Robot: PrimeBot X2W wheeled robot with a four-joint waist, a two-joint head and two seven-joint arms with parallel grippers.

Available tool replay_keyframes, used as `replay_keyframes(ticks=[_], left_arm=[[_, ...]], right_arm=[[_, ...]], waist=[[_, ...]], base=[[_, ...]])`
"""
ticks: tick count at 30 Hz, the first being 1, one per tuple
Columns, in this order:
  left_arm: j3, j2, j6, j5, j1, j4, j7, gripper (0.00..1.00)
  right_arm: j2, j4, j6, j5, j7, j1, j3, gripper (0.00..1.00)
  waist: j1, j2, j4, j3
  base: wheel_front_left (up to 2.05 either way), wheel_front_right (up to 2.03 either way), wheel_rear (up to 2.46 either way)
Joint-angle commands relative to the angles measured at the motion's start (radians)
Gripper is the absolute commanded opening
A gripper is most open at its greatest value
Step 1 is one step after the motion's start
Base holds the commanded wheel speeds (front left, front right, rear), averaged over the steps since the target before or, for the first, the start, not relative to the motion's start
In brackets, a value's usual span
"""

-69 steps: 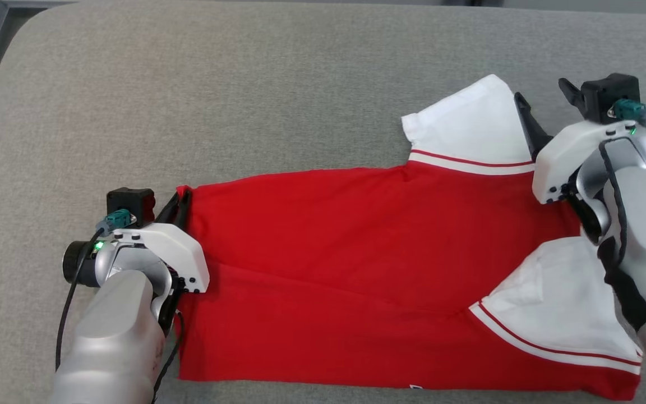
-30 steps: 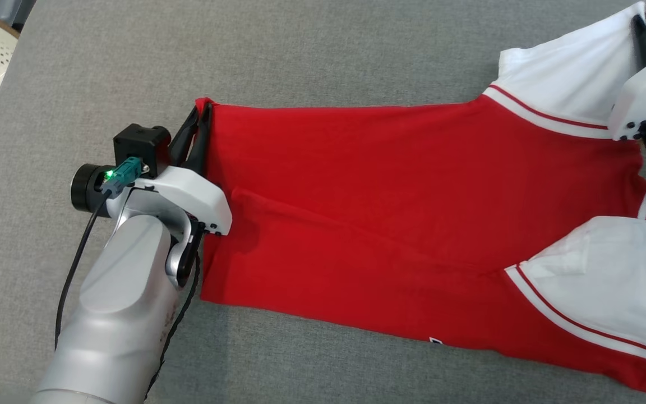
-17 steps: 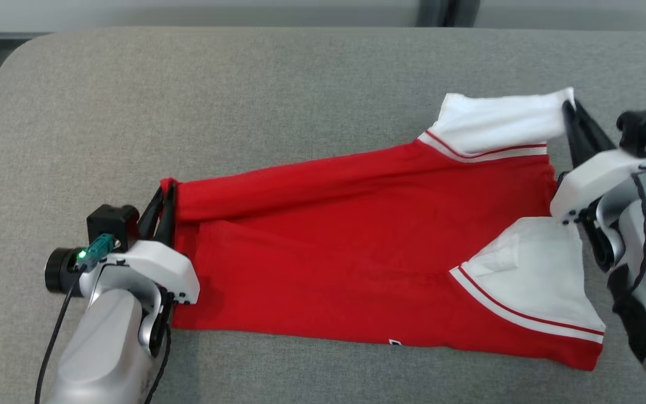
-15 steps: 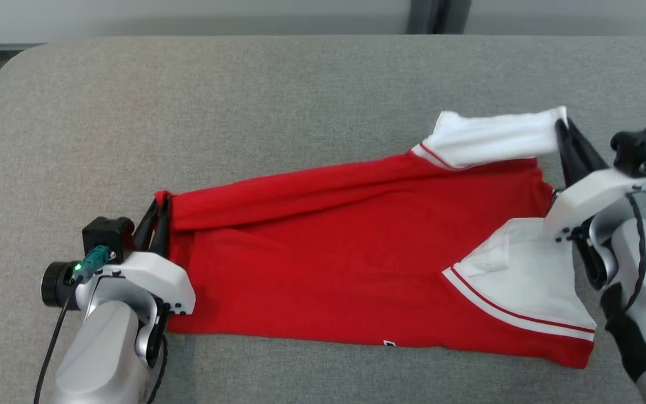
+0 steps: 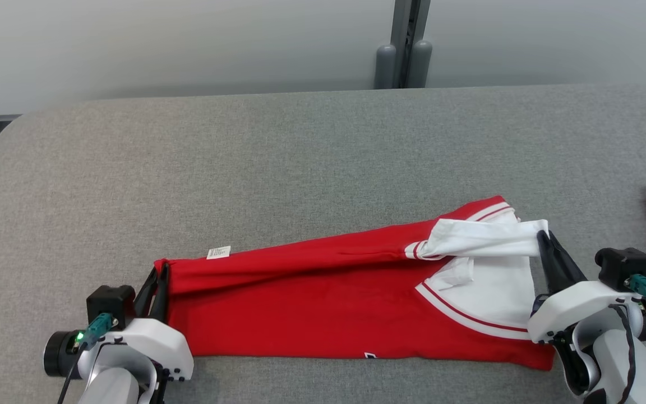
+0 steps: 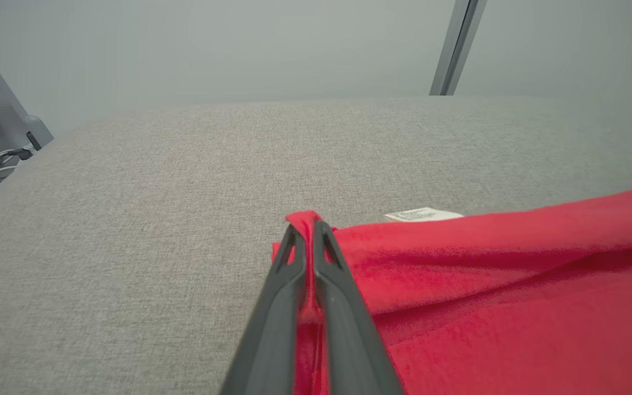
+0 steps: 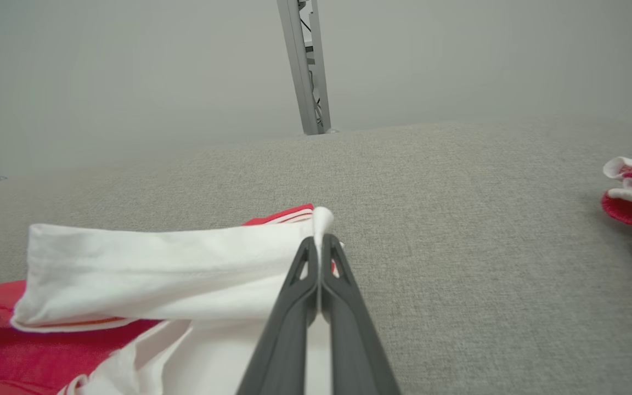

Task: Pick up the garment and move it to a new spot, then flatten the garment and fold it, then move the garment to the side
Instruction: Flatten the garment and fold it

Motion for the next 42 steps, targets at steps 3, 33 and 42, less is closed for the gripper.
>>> replay_keyframes(ticks=[3, 33, 42], left_arm=[[0.021, 0.005, -0.003, 0.014, 0.034, -0.019, -0.004, 0.00], [0.148, -0.047, 0.038, 0.148, 0.289, -0.235, -0.004, 1.00], [0.157, -0.054, 0.033, 0.151, 0.284, -0.235, -0.004, 1.00]], right_arm=[[0.009, -0.023, 0.000, -0.008, -0.004, 0.034, -0.020, 0.00], [0.032, 0.080, 0.000, -0.057, 0.019, 0.077, -0.010, 1.00], [0.039, 0.248, 0.000, -0.094, 0.051, -0.024, -0.021, 1.00]], waist=[[0.0000, 0.0000, -0.015, -0.021], [0.0000, 0.0000, 0.024, -0.059], [0.0000, 0.0000, 0.036, -0.043]], base=[[0.00, 0.00, 0.00], [0.00, 0.00, 0.00], [0.00, 0.00, 0.00]])
